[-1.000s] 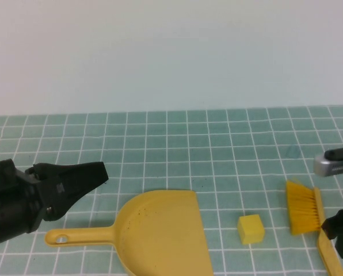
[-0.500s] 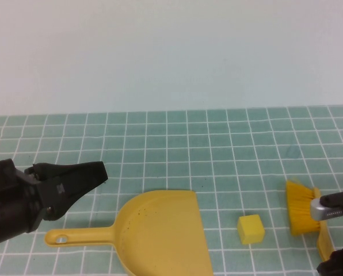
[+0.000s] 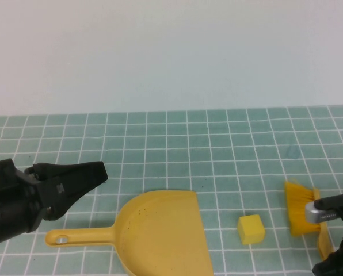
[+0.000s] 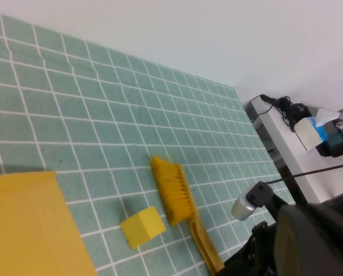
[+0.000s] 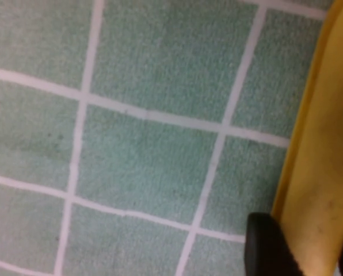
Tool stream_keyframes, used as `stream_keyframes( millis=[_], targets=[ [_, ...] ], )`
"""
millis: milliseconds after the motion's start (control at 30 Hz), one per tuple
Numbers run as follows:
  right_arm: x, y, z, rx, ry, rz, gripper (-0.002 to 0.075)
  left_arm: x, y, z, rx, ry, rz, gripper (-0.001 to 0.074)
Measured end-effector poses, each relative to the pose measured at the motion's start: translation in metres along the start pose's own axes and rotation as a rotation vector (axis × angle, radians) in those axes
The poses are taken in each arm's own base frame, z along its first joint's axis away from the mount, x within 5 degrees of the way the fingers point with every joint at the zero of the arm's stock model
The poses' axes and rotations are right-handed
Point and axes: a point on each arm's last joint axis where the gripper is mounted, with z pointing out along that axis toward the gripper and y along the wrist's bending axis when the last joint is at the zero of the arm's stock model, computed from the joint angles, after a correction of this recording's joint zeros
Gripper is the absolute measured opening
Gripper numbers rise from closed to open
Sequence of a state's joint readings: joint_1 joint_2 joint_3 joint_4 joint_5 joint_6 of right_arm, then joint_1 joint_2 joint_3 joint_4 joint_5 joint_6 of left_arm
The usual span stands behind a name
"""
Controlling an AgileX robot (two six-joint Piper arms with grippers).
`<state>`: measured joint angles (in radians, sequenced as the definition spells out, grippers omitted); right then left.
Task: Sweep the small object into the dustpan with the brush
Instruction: Pick up the broom from the table, then hand over the broom
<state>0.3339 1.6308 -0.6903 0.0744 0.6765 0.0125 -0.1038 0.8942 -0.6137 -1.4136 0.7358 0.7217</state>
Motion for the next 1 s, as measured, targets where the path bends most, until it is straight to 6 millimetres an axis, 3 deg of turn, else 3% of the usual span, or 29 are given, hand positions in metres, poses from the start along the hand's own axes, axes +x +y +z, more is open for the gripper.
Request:
stream_keyframes(
  millis=[333, 533, 667, 733, 867, 1000],
  targets=[
    [-0.001, 0.0, 0.006, -0.001, 0.028, -0.008, 0.0192, 0.0, 0.0, 0.0, 0.002, 0.0, -0.001, -0.0004],
    [0.003, 0.0, 0.001, -0.001, 0.039, -0.027, 0.019, 0.003, -0.005, 0.0, 0.057, 0.03, -0.048, 0.0019],
    [0.001, 0.002, -0.027, -0.006, -0.007, -0.065, 0.019, 0.004, -0.009, 0.003, 0.128, 0.067, -0.106, 0.0123],
    [-0.002, 0.004, -0.051, -0.009, -0.057, -0.092, 0.0189, 0.003, -0.006, 0.008, 0.158, 0.092, -0.175, 0.0203],
    [-0.002, 0.009, -0.099, -0.03, -0.119, -0.144, 0.0188, 0.0, 0.006, 0.023, 0.172, 0.128, -0.284, 0.0404],
    [0.008, 0.017, -0.139, -0.105, -0.122, -0.181, 0.0188, -0.005, 0.022, 0.04, 0.179, 0.129, -0.403, 0.0507]
  ],
)
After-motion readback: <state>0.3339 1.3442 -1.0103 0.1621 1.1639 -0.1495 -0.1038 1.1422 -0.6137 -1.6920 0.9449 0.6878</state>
